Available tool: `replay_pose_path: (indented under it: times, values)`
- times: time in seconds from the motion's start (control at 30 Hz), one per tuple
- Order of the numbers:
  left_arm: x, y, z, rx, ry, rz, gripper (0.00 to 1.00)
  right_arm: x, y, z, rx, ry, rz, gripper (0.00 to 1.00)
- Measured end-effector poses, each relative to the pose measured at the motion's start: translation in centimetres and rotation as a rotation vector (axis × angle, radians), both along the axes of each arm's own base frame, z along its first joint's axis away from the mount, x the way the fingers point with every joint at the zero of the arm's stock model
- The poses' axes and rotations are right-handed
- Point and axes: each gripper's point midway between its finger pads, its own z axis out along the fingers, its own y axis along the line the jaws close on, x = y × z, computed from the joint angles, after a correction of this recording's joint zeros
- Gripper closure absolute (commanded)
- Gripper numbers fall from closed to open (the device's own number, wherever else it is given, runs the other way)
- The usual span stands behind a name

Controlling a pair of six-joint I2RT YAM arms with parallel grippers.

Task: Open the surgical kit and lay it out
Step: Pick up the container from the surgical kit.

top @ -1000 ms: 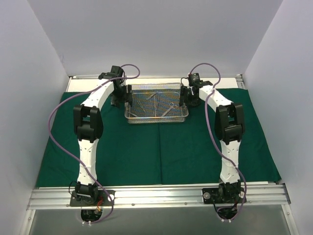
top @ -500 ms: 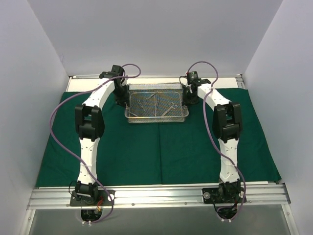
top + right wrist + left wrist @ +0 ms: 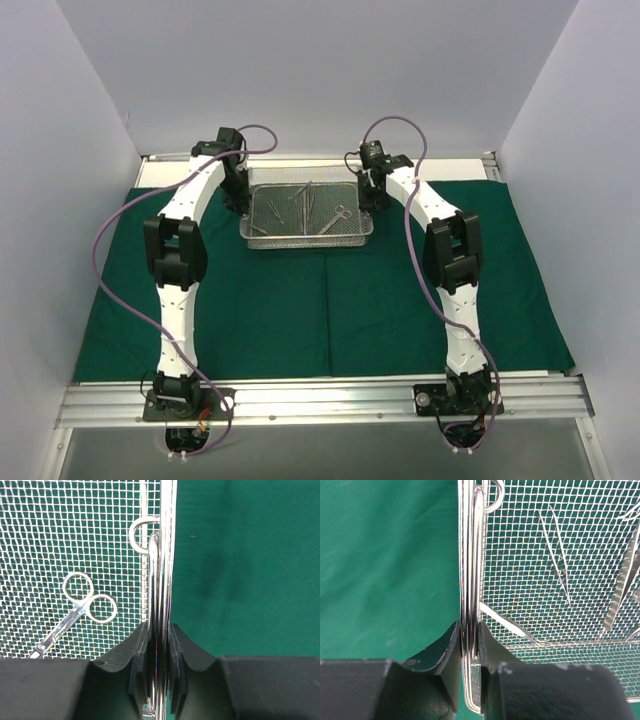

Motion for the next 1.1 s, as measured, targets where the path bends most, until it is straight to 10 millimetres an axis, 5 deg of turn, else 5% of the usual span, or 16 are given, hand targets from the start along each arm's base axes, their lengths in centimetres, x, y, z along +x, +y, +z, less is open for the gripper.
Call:
replay_pose_path:
  times: [0.17, 0.4, 0.77, 1.1]
  values:
    - [-3.3, 2.4, 2.9, 0.042, -0.017, 0.044, 0.98, -1.2, 2.4, 1.4, -0.018, -0.017, 0.052, 1.00]
    - [-11.6, 4.2, 5.6, 0.034, -0.011, 0.120, 0.98, -4.4, 4.8, 2.5, -0.052, -0.002, 0.157, 1.00]
    - [-20.6, 1.1, 4.0, -0.031, 0.005, 0.151, 0.98, -6.2, 4.2, 2.0, -0.121, 0.054, 0.270, 1.00]
    - [-26.5, -0.7, 5.4, -0.066, -0.079, 0.194, 0.98, -7.3, 5.5, 0.6, -0.148, 0.058, 0.310, 1.00]
